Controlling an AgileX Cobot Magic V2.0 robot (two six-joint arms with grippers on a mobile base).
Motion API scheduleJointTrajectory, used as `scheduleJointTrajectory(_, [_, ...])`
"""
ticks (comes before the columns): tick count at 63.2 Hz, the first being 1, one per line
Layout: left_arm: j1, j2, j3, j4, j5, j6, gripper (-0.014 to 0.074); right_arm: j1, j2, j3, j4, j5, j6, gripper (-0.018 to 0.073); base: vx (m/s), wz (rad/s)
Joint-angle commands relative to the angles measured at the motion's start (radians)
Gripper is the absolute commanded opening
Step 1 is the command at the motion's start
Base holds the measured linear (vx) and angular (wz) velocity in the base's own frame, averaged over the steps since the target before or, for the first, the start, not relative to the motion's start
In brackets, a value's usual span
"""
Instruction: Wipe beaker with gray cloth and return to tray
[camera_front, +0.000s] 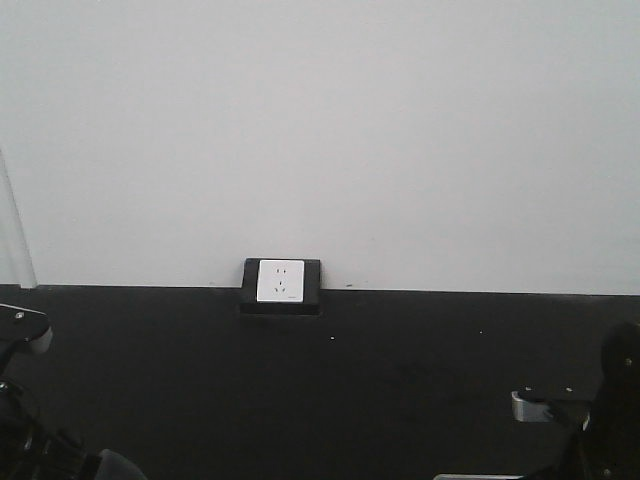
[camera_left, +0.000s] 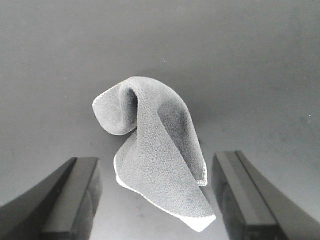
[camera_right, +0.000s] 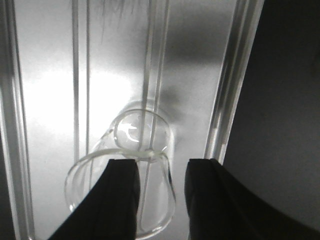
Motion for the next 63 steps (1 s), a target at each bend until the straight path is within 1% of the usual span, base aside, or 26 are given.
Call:
scheduleJointTrajectory(1, [-0.004,-0.027,-0.034,-0.009,-0.054,-0.009,0.0565,-0.002,-0.067,-0.027,0.005,0.03,-0.003,0.0331,0.0,0.0])
scheduleJointTrajectory(16, [-0.004,-0.027,-0.034,-0.009,-0.054,-0.008,0.0565,-0.002,-0.245,-0.027,0.005,0.033,-0.004,0.033,0.0,0.0])
scheduleJointTrajectory(22, [-0.004,-0.027,-0.034,-0.009,-0.07,-0.008,0.0562,-0.002,-0.346,-0.023,0.005,-0.005,-0.005,0.0314,0.0,0.0])
scheduleJointTrajectory(28, [-0.004,-0.031,-0.034,-0.009,-0.103,0.0,0.0536,-0.002,-0.444,-0.003,0.007,-0.072,-0.005,0.0272,0.0,0.0])
scheduleJointTrajectory(35, [-0.004,-0.067,-0.031,-0.01,-0.16,0.0,0.0438,-0.002,-0.583,0.069,0.006,-0.2,-0.006,0.0174,0.0,0.0])
scheduleJointTrajectory(42, [-0.004,-0.122,-0.031,-0.017,-0.222,0.0,0.0277,-0.002,-0.68,0.132,0.006,-0.299,-0.005,0.0068,0.0,0.0])
scheduleJointTrajectory(43, [-0.004,-0.131,-0.031,-0.017,-0.232,0.0,0.0239,-0.002,-0.692,0.138,0.006,-0.308,-0.005,0.0055,0.0,0.0])
scheduleJointTrajectory(47, [-0.004,-0.165,-0.031,-0.016,-0.281,0.0,0.0134,-0.002,-0.746,0.159,0.006,-0.338,-0.001,-0.0006,0.0,0.0])
scheduleJointTrajectory(48, [-0.004,-0.178,-0.031,-0.016,-0.292,0.0,0.0095,-0.002,-0.755,0.161,0.006,-0.34,0.0,-0.0015,0.0,0.0])
scheduleJointTrajectory(52, [-0.004,-0.209,-0.031,-0.016,-0.331,0.003,-0.0003,-0.002,-0.791,0.165,0.009,-0.353,0.0,-0.0013,0.0,0.0])
scheduleJointTrajectory(56, [-0.004,-0.242,-0.031,-0.016,-0.363,0.015,-0.0009,-0.002,-0.822,0.165,0.009,-0.354,0.0,-0.0013,0.0,0.0])
scheduleJointTrajectory(63, [-0.004,-0.294,-0.031,-0.017,-0.358,0.016,-0.0009,-0.002,-0.863,0.165,0.009,-0.353,0.0,-0.0012,0.0,0.0])
